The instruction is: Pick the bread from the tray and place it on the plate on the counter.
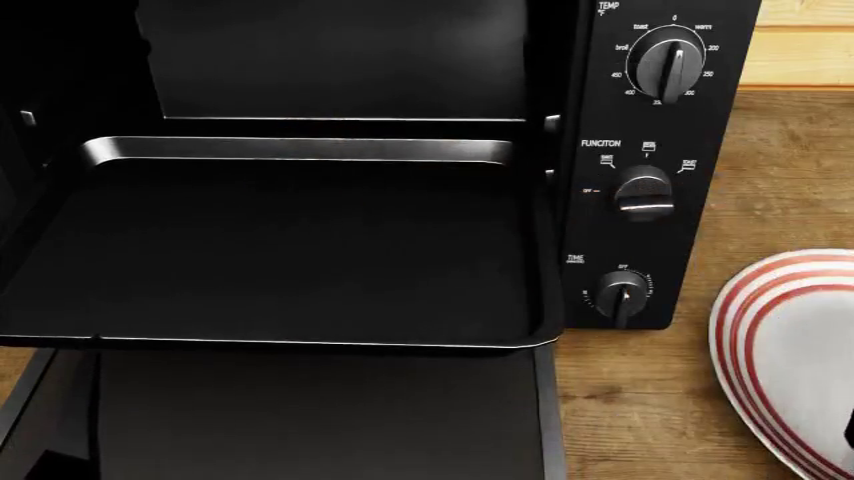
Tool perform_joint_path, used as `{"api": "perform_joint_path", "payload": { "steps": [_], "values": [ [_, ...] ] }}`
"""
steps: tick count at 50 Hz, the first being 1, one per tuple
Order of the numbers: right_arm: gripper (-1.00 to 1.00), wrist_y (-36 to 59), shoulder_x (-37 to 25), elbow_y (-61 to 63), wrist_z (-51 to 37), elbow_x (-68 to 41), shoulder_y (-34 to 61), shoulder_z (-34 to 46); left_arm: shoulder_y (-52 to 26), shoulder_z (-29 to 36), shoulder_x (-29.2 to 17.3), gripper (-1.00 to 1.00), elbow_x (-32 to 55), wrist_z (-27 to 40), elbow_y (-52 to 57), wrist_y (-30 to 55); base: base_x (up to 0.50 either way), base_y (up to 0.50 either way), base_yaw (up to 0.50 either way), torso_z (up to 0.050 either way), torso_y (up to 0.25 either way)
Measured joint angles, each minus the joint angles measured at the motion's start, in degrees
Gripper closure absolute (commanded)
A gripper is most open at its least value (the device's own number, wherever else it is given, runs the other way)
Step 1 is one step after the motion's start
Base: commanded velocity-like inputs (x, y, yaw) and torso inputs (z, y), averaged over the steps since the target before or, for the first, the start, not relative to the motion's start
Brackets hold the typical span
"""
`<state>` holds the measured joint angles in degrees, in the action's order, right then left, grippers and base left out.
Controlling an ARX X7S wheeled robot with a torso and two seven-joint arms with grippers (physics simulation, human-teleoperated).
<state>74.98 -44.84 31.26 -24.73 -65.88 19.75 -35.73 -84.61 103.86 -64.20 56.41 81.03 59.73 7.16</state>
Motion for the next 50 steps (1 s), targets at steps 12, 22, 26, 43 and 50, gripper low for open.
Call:
{"api": "perform_joint_path", "payload": {
  "steps": [12, 22, 26, 43, 50],
  "values": [
    [1.0, -3.0, -0.6, -4.1, 1.7, 5.0, 2.1, 6.5, -2.4, 2.4, 0.8, -1.0, 0.4, 0.9, -0.1, -0.6, 0.0, 0.0, 0.0, 0.0, 0.0],
    [1.0, -5.4, -0.8, -7.4, 2.9, 8.1, 4.0, 11.1, -4.1, 3.8, 1.5, -1.0, 1.1, 1.4, -0.1, -0.8, 0.0, 0.0, 0.0, 0.0, 0.0],
    [1.0, -6.3, -0.8, -8.7, 3.4, 9.2, 4.5, 12.6, -4.9, 4.2, 1.8, -1.0, 1.5, 1.6, -0.1, -0.8, 0.0, 0.0, 0.0, 0.0, 0.0],
    [1.0, -9.7, -0.4, -14.0, 5.2, 12.9, 6.4, 17.7, -8.3, 7.7, 3.0, -1.0, 2.2, 2.9, 0.0, -1.6, 0.0, 0.0, 0.0, 0.0, 0.0],
    [-1.0, -10.5, -0.3, -15.1, 5.7, 14.3, 6.9, 19.0, -10.1, 10.2, 3.4, -1.0, 1.9, 3.7, 0.1, -2.7, 0.0, 0.0, 0.0, 0.0, 0.0]
  ]
}}
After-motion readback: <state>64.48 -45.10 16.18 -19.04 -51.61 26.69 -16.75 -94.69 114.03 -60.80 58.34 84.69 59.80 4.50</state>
